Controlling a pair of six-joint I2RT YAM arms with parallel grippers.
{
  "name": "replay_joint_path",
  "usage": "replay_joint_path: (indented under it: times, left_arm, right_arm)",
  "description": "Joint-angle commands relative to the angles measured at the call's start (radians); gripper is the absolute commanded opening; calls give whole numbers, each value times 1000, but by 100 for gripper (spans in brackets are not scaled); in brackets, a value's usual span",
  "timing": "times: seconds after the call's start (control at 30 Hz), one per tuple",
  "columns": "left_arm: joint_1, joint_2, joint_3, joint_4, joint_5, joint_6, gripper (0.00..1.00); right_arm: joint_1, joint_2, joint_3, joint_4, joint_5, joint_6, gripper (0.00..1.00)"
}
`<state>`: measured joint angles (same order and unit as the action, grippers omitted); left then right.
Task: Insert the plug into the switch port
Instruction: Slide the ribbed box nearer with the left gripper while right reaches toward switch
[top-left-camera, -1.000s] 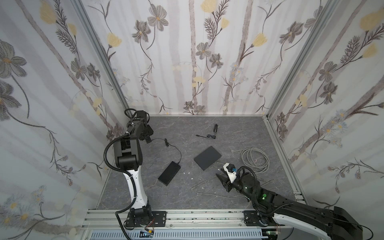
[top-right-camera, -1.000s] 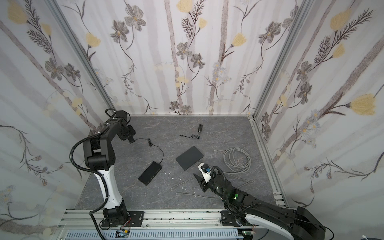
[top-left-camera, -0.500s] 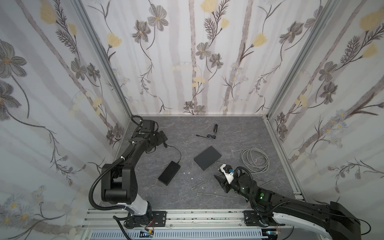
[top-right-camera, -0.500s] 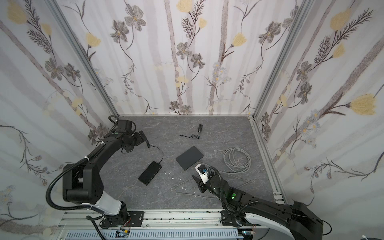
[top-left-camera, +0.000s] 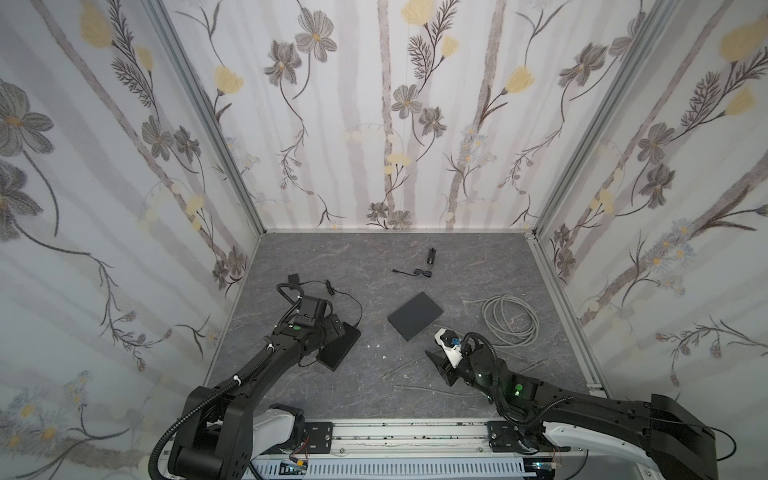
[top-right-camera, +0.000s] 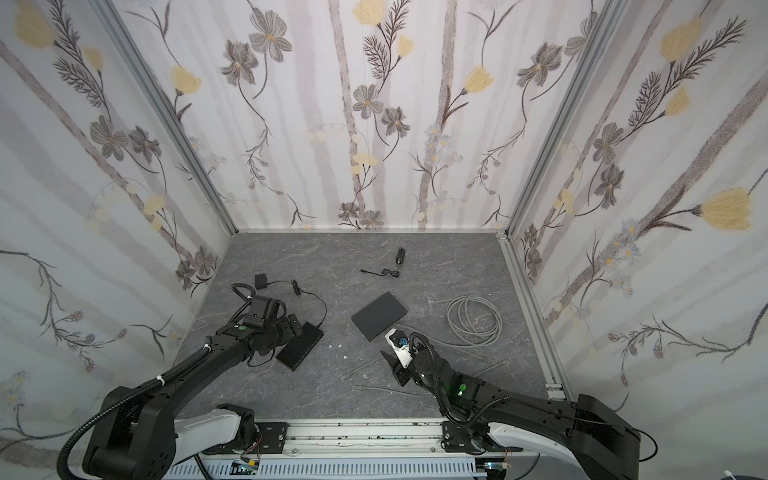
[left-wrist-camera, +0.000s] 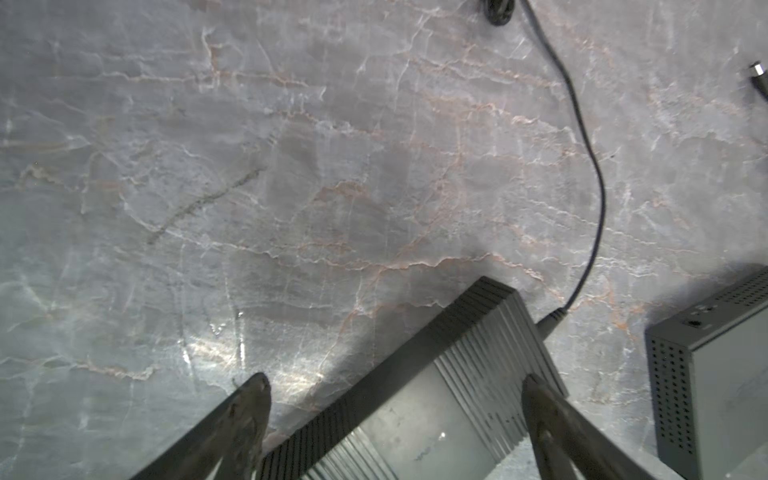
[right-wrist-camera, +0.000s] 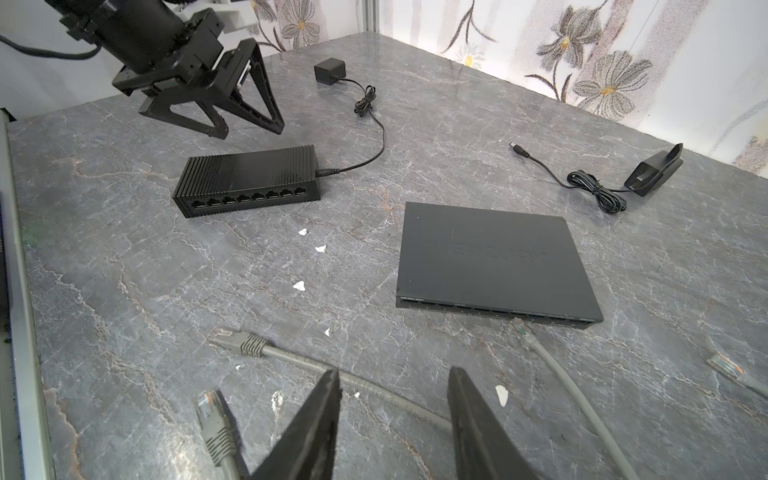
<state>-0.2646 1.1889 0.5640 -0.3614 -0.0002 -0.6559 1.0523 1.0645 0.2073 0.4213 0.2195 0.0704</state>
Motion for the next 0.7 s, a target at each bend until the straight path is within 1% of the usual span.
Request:
replay_joint_path:
  times: [0.0, 0.1, 0.2, 0.27, 0.37, 0.43, 0.47, 0.6, 0.67]
  left_arm:
    - [-5, -2, -30, 33, -18, -23, 95]
    - [-34, -18, -61, 53, 29, -56, 95]
    - [-102, -63, -87, 66, 58, -132, 94]
    - [-170, -90, -114, 118, 78, -209, 94]
    - [-305, -99, -142, 212, 58, -336, 93]
    - [-387, -92, -113, 201, 17, -364, 92]
    - [-410, -94, -95, 171, -4, -362, 92]
    - [-406, -143, -62, 40, -88, -309, 93]
    - [-386, -172, -65, 24, -92, -274, 94]
  right_arm:
    - [2, 2, 7, 43, 18, 0, 44]
    - [4, 8, 11, 43, 18, -2, 44]
    - [8, 15, 12, 42, 22, -3, 44]
    - [9, 17, 14, 42, 25, -4, 44]
    - [11, 16, 14, 39, 30, -5, 44]
    - [12, 14, 14, 38, 33, -4, 44]
    - [12, 13, 13, 39, 33, -4, 44]
    - [15, 32, 19, 44, 19, 3, 44]
    - [14, 55, 31, 47, 3, 37, 44]
